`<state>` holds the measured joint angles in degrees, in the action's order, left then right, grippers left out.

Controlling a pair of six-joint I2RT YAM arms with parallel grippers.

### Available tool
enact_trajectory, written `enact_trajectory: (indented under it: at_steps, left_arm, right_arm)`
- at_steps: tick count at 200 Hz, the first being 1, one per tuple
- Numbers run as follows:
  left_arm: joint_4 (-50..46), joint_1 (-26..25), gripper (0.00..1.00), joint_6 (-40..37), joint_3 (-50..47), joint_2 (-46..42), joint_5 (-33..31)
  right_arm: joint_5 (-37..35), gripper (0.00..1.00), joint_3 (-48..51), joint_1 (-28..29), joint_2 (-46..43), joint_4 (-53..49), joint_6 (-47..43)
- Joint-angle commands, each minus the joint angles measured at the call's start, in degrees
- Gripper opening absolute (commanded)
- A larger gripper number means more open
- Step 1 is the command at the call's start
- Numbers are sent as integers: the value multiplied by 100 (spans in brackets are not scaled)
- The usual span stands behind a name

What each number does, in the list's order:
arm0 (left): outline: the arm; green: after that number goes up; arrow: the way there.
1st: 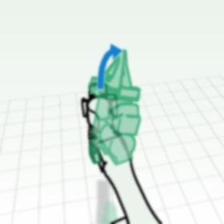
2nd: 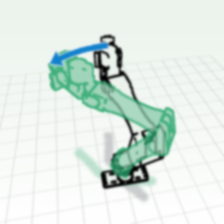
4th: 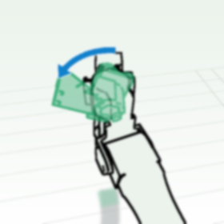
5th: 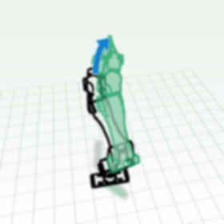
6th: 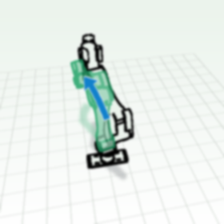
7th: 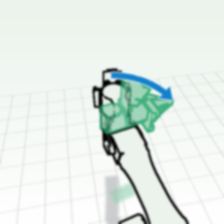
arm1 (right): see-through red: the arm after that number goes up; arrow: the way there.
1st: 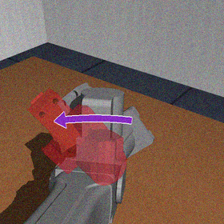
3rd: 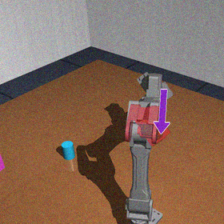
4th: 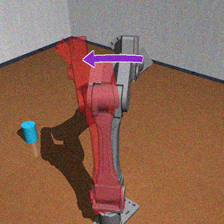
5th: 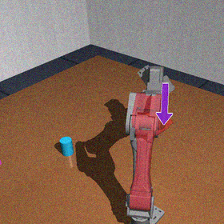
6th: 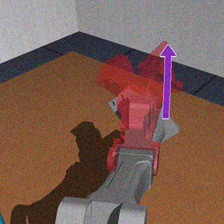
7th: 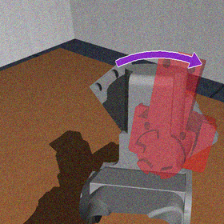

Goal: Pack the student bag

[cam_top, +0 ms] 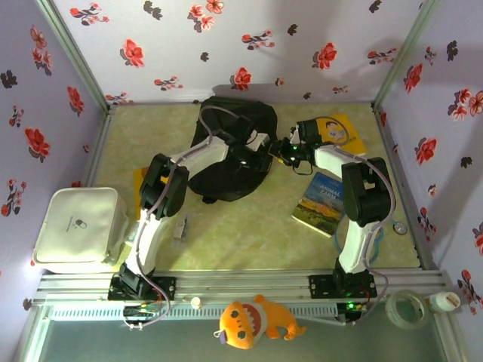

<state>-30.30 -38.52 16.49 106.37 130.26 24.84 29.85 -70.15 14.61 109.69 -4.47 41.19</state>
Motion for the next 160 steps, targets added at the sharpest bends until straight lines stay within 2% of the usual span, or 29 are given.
enact_trajectory:
  at_steps: [1,44,82,122,160]
  left_arm:
    - [-151,-57,36,-111,251,286,146]
    - [-265,-55,30,-89,384,415,83]
    - [-331,-53,13,-102,394,318,-4]
    - [-303,3,0,-155,211,-189,-95]
    - [-135,55,0,-166,-216,-743,-102]
  right_arm:
    - [83,33,61,-23,-211,51,99]
    - [49,32,72,-21,-226,43,108]
    - [15,31,80,-24,-218,30,109]
    - [-97,32,17,-30,-184,-49,90]
    - [-128,34,-8,-46,-212,49,225]
